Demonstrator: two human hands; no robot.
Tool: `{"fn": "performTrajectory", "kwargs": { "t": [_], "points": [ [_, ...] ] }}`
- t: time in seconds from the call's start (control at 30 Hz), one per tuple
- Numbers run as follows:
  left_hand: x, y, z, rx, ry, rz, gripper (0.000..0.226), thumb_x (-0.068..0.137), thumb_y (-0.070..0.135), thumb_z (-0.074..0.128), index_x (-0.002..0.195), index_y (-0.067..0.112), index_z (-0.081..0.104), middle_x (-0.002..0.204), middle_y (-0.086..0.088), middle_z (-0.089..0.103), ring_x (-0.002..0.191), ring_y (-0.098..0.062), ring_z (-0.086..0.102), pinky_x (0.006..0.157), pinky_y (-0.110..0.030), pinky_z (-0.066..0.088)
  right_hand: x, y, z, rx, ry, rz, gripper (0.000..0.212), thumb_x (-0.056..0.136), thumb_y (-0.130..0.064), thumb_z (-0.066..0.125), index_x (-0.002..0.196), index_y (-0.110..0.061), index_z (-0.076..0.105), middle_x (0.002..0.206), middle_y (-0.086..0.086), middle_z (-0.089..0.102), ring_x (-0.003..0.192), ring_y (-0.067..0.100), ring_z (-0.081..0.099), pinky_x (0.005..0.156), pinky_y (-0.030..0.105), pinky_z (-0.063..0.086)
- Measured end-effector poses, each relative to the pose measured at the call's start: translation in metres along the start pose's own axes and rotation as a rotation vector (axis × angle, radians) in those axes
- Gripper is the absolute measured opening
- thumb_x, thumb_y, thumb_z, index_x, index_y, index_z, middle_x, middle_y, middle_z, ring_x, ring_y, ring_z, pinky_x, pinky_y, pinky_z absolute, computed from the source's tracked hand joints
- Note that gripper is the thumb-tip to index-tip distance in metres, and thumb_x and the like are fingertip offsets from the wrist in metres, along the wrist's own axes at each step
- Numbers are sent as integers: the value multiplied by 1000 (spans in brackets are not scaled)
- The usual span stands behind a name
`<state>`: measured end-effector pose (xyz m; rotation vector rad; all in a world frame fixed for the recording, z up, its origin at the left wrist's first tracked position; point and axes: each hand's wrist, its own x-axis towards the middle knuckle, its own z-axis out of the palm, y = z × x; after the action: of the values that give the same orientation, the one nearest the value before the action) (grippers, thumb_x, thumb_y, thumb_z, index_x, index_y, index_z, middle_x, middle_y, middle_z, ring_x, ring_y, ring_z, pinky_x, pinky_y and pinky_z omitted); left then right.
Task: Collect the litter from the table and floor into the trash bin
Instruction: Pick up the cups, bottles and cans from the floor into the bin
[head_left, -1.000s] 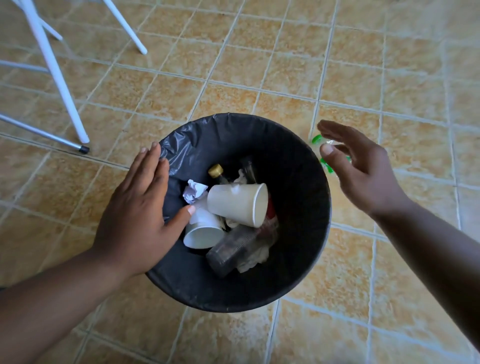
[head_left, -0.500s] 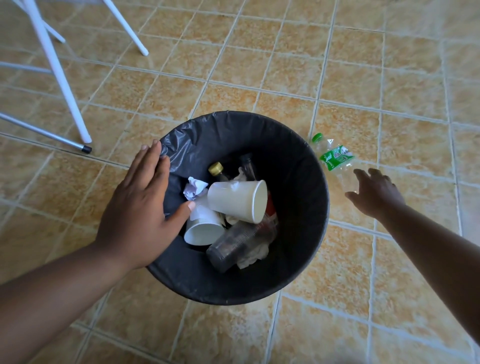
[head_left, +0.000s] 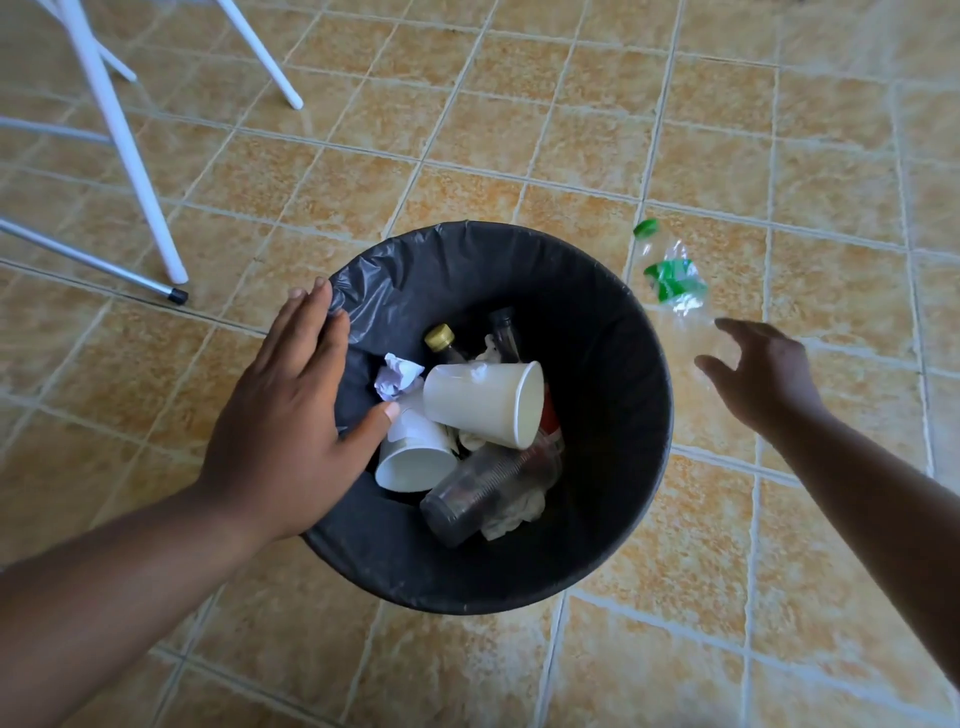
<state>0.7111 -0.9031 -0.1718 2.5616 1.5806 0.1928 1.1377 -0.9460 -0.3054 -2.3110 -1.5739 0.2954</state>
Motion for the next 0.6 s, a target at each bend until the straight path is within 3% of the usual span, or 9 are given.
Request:
{"fn": "performTrajectory", "kwargs": {
  "t": [0.1, 0.17, 0.27, 0.37, 0.43, 0.6],
  "points": [
    [0, 1, 0, -2, 1, -1, 85, 88, 60, 37, 151, 3, 29, 164, -2, 7, 151, -13, 0, 116, -29, 9, 5, -24, -32, 119, 186, -114, 50, 86, -27, 74, 130, -8, 61, 120, 22, 67, 102, 36, 66, 92, 39, 48],
    [1, 2, -1, -13, 4, -10, 84, 89, 60, 36, 151, 4, 28, 164, -1, 7, 150, -11, -1, 116, -25, 6, 7, -42, -57, 252, 263, -167, 50, 87, -39, 72, 132, -20, 60, 119, 14, 68, 96, 24, 68, 85, 30, 50],
    [0, 3, -1, -53, 16, -22, 82, 92, 61, 30, 153, 7, 24, 164, 2, 5, 149, -7, -4, 114, -15, -3, -2, -73, -93, 617, 257, -258, 49, 88, -48, 71, 133, -33, 60, 120, 0, 69, 105, 13, 68, 88, 27, 55],
    [0, 3, -1, -145, 24, -33, 85, 91, 67, 19, 155, 12, 16, 164, 5, 3, 149, -3, -5, 114, -12, -5, -23, -103, -113, 804, 143, -433, 47, 88, -36, 75, 132, -24, 62, 120, -1, 69, 109, 23, 67, 90, 32, 54],
    [-1, 3, -1, -212, 34, -57, 86, 90, 69, 18, 156, 14, 11, 164, 6, 3, 148, -2, -4, 115, -13, -3, -37, -118, -121, 788, 18, -515, 47, 87, -36, 76, 129, -21, 63, 120, -2, 69, 107, 23, 67, 89, 30, 53],
    [-5, 2, -1, -360, 60, -73, 81, 92, 61, 23, 156, 17, 3, 164, 0, 9, 150, -9, 7, 121, -33, 12, -59, -139, -129, 366, -130, -720, 46, 84, -50, 72, 120, -21, 70, 122, -9, 67, 106, 1, 65, 85, 23, 53]
  ]
}}
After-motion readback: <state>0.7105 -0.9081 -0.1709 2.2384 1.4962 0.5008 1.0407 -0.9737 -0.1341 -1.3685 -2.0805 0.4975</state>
